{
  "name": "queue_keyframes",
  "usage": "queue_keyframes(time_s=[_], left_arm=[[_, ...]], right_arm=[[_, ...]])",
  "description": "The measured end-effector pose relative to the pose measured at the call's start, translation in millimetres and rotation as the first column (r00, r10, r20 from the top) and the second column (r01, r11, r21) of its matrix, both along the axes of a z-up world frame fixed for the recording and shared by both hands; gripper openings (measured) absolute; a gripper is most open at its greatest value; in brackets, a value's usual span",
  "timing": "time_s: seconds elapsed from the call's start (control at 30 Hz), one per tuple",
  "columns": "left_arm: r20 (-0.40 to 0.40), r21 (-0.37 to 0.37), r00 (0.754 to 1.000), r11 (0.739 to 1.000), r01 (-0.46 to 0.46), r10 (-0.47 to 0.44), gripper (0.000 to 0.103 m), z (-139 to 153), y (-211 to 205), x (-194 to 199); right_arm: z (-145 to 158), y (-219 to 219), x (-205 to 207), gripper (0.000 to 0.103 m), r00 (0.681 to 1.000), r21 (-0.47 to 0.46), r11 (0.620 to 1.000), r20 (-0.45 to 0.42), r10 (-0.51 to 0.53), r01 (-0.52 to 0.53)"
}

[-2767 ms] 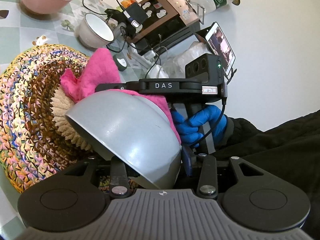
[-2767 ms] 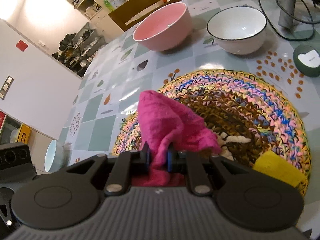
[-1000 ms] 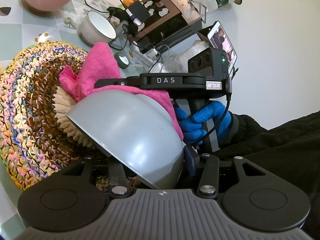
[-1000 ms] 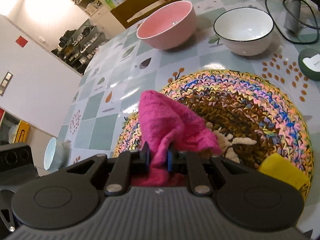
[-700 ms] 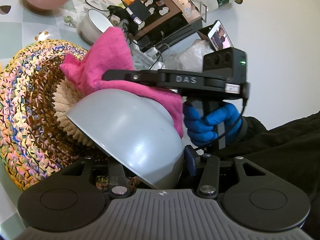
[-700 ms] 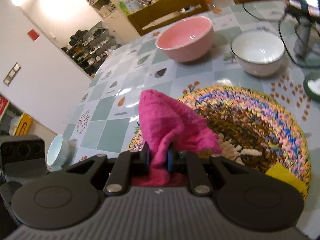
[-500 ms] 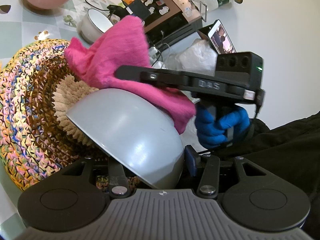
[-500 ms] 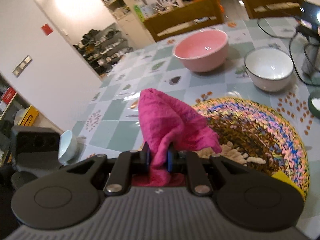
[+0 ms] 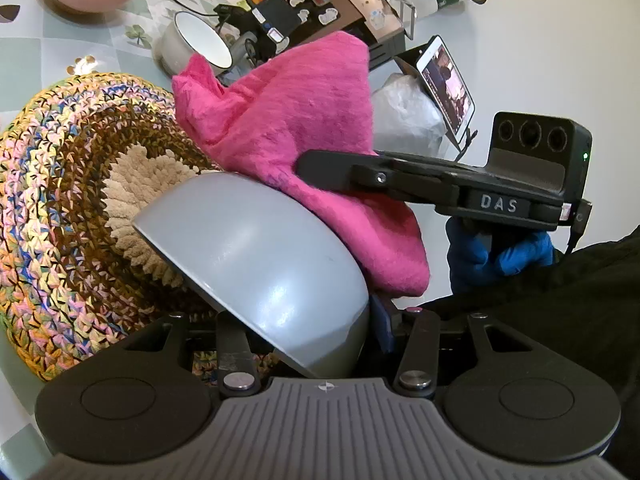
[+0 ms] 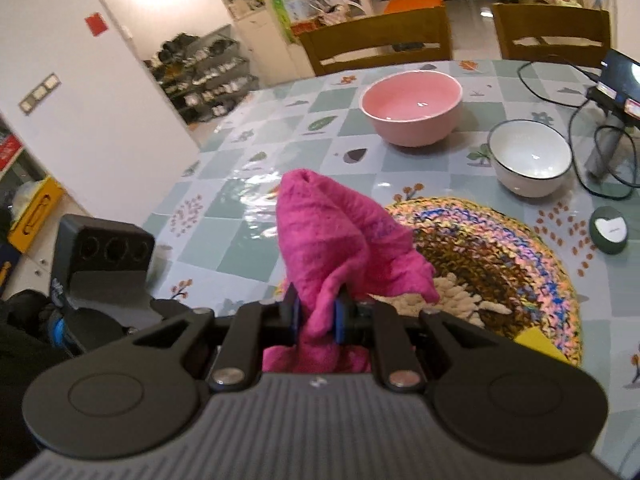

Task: Clean bowl
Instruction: 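Wipe the pink cloth over the bowl's outer base with the right gripper while the left holds it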

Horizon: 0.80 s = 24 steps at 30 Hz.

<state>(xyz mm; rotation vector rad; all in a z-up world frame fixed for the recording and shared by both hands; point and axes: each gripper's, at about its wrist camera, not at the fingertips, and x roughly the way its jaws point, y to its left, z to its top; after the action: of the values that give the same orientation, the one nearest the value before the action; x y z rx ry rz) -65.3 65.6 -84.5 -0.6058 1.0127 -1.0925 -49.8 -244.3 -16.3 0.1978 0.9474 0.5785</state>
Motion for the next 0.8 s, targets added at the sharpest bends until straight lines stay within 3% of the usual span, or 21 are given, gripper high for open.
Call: queue_keyframes(time_s=[0.4, 0.5, 0.67, 0.8], left_arm=[[0.006, 0.005, 1.0, 1.0, -0.003, 0.003, 0.049, 2, 0, -1], [0.006, 0.006, 1.0, 1.0, -0.004, 0.004, 0.05, 2, 0, -1], [0.008, 0.006, 1.0, 1.0, 0.001, -0.001, 0.05, 1, -1, 0], [0.013, 0.01, 1.0, 1.0, 0.011, -0.011, 0.05, 1, -3, 0]], right_arm=[[4, 4, -5, 0.016, 0.998, -0.086, 0.995, -0.017, -0.056, 0.055], [-9, 2, 3, 0.016, 0.996, -0.112, 0.991, -0.038, -0.08, 0.075], [-17, -7, 7, 0.016, 0.989, -0.088, 0.99, -0.086, -0.119, 0.111], [-11, -9, -1, 0.016, 0.989, -0.095, 0.988, -0.076, -0.128, 0.12]])
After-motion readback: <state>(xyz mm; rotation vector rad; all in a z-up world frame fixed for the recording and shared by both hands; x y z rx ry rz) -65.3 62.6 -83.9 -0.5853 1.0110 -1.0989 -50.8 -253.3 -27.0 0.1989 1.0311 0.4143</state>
